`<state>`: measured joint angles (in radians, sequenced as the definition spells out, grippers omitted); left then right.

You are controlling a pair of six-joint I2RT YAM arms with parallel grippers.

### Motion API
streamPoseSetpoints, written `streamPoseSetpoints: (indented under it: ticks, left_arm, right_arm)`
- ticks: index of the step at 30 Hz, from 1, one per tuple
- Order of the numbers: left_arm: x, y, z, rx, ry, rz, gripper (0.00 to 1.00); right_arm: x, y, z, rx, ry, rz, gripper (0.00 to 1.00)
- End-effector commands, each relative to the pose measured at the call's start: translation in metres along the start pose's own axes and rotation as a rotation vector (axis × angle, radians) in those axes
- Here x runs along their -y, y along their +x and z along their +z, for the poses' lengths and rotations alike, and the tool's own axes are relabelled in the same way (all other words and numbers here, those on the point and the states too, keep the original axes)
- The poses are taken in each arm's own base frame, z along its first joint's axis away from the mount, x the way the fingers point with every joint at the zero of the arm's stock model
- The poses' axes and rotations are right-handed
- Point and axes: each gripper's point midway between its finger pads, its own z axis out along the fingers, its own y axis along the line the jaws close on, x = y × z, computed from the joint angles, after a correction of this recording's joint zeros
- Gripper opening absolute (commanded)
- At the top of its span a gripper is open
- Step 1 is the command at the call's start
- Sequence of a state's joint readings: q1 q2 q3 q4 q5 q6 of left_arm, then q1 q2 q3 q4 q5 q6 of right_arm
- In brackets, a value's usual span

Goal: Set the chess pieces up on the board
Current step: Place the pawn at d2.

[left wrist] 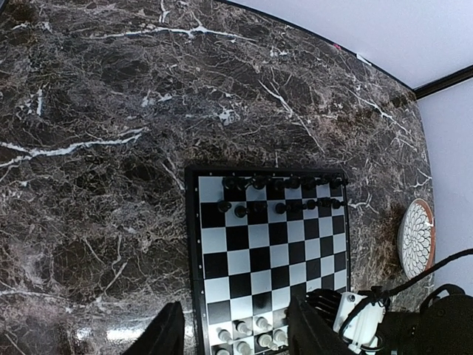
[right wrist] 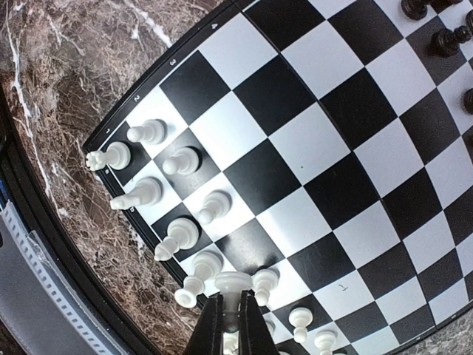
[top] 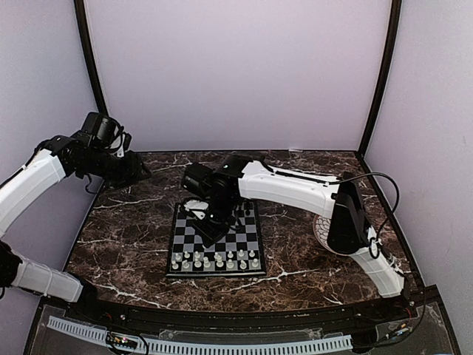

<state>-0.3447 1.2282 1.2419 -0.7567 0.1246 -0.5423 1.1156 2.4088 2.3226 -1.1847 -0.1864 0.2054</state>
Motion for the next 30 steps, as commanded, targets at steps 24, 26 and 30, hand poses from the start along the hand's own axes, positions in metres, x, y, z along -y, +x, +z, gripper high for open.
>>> streamPoseSetpoints:
  ticks: [24, 26, 30]
  left_arm:
    - [0.006, 0.011, -0.003, -0.011, 0.075, -0.012, 0.50]
    - [0.007, 0.012, -0.002, -0.013, 0.078, -0.011, 0.50]
    - [0.007, 0.012, 0.000, -0.017, 0.083, -0.014, 0.50]
  right_arm:
    - [0.000, 0.016, 0.035, -0.107, -0.029, 0.043, 0.05]
    - [0.001, 0.017, 0.037, -0.111, -0.027, 0.043, 0.05]
    - [0.002, 0.018, 0.040, -0.114, -0.024, 0.044, 0.06]
